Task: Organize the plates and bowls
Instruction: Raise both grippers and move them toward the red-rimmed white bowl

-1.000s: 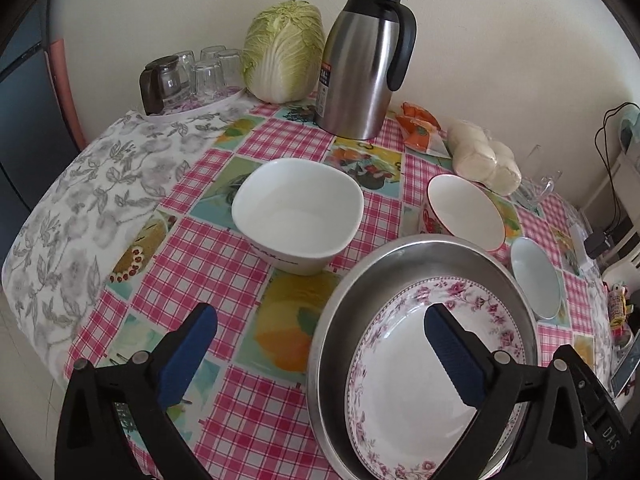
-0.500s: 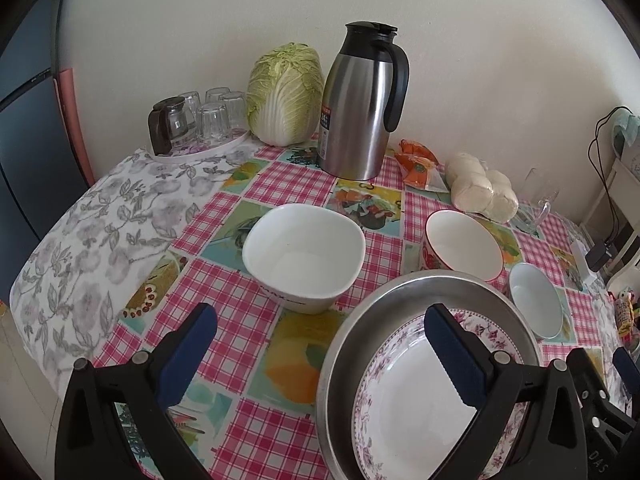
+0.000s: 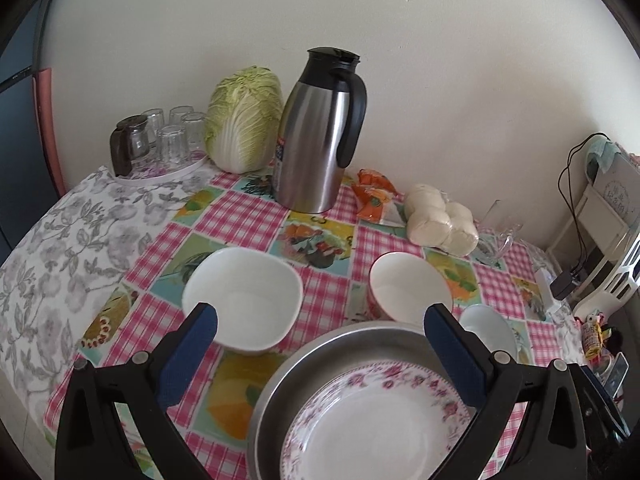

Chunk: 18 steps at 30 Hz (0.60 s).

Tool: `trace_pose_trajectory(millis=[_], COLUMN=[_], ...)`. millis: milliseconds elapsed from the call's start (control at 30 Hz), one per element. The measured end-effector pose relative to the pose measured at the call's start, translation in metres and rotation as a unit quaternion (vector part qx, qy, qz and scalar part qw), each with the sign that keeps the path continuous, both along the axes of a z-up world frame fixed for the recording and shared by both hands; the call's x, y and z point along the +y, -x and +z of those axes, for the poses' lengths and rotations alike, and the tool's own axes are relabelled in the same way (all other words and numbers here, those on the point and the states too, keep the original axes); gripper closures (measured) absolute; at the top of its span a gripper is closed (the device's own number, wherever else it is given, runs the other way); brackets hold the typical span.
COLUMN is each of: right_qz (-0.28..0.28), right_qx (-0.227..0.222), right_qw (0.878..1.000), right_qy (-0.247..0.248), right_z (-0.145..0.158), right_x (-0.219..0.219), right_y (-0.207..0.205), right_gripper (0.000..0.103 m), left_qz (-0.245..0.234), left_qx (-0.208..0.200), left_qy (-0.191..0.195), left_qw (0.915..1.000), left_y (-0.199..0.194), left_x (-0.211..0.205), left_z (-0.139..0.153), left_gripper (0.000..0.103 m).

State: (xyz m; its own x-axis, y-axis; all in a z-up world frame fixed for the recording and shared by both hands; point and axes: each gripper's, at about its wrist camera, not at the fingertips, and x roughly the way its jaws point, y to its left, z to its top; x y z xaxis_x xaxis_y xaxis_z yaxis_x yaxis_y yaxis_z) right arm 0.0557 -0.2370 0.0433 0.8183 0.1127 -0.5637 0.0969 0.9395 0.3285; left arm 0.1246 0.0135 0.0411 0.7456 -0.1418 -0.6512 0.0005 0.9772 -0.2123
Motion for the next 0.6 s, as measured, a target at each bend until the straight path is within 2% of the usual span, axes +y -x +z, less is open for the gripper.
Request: trace_pose_trajectory(millis=[133, 200, 300, 433, 600], right_qz=[0.009, 0.012, 0.038, 0.041, 0.031], right_qx=[0.014, 0.019, 0.023, 0.042, 0.054], right_qw=[1.0, 1.0, 0.999, 0.998, 0.997], right_qy=[0.0, 0.007, -0.009, -0.015, -0.046], right_z=[0.005, 0.009, 0.013, 0.016, 0.02], right_x=[-0.011, -0.015, -0.021, -0.031, -0.054], right_y=[-0.013, -0.02, -0.032, -0.05, -0.071], right_gripper=[0.0, 0.0, 0.0, 0.0, 0.0], left_qz=[-0.023, -0.021, -0.019, -0.034, -0.04], left_qx=[0.003, -0.006, -0.015, -0.007, -0.011], left_qy=[0.039, 0.044, 0.037, 0.026, -0.032], left_qw=[0.999, 0.9988, 0.999, 0.9991, 0.9986], left_y=[-0.014, -0.019, -0.029, -0.042, -0.056], left_x=[-0.004, -0.006, -0.013, -0.03, -0.054], left_z=[0.005, 0.01, 0.016, 0.014, 0.006], left_gripper=[0.0, 0.0, 0.0, 0.0, 0.0])
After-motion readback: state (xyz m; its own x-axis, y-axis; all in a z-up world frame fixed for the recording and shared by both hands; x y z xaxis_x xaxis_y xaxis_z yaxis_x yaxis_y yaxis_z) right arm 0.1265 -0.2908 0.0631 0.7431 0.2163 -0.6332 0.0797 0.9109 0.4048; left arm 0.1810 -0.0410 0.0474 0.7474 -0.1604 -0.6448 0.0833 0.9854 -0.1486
